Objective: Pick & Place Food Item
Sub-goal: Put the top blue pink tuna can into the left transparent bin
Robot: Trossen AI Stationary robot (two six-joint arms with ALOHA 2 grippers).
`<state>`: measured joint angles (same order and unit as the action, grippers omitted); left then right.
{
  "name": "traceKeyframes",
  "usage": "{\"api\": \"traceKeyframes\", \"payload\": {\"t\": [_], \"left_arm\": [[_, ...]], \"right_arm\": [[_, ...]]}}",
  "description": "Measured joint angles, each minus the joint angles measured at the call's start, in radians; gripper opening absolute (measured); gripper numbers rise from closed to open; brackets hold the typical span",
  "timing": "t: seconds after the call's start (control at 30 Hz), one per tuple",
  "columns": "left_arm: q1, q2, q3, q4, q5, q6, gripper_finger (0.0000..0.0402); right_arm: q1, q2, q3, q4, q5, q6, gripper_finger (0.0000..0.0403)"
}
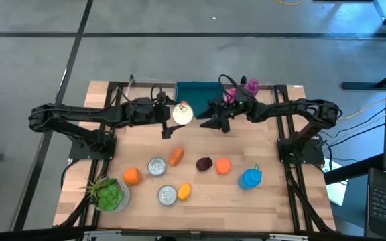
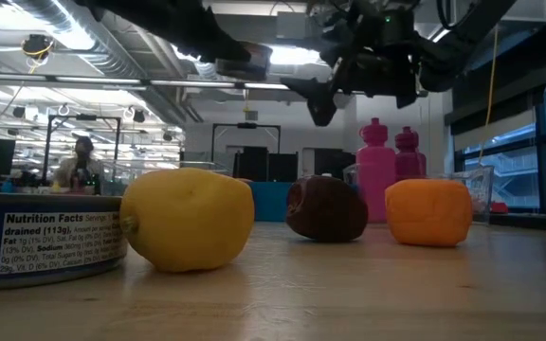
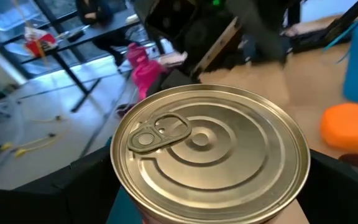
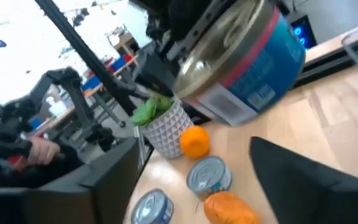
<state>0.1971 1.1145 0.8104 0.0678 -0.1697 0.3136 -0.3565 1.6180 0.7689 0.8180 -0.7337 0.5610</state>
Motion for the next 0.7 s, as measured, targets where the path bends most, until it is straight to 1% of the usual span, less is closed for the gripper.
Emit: {"api": "traceKeyframes", "payload": {"t": [0.13,0.2,0.27,0.4,0.6,0.7], "left_arm": [[-0.023,-0.001,0.0,0.004,-0.043,0.032,0.04],[-0.036,-0.001,0.0,0.008,-0.062,0.049,0.04],[-0.051,-0.001,0.0,0.016,-0.088,0.07,0.04],[-0.082,0.005,0.0,0.037,-0.135,0.114,0.04],[-0.123,0.047,0.001,0.101,-0.205,0.195,0.04],[-0.136,0.076,0.019,0.098,-0.25,0.224,0.04]], "right_arm": [[0.0,-0.001,0.0,0.049,0.043,0.035,0.0365],[-0.002,0.0,0.0,0.026,0.059,0.037,0.0384],[-0.005,0.0,0.0,0.022,0.07,0.037,0.0394],[-0.007,0.0,0.0,0.024,0.083,0.052,0.0395],[-0.001,0.0,0.031,0.035,0.087,0.063,0.0381],[0.0,0.0,0.041,0.034,0.077,0.063,0.0375]]}}
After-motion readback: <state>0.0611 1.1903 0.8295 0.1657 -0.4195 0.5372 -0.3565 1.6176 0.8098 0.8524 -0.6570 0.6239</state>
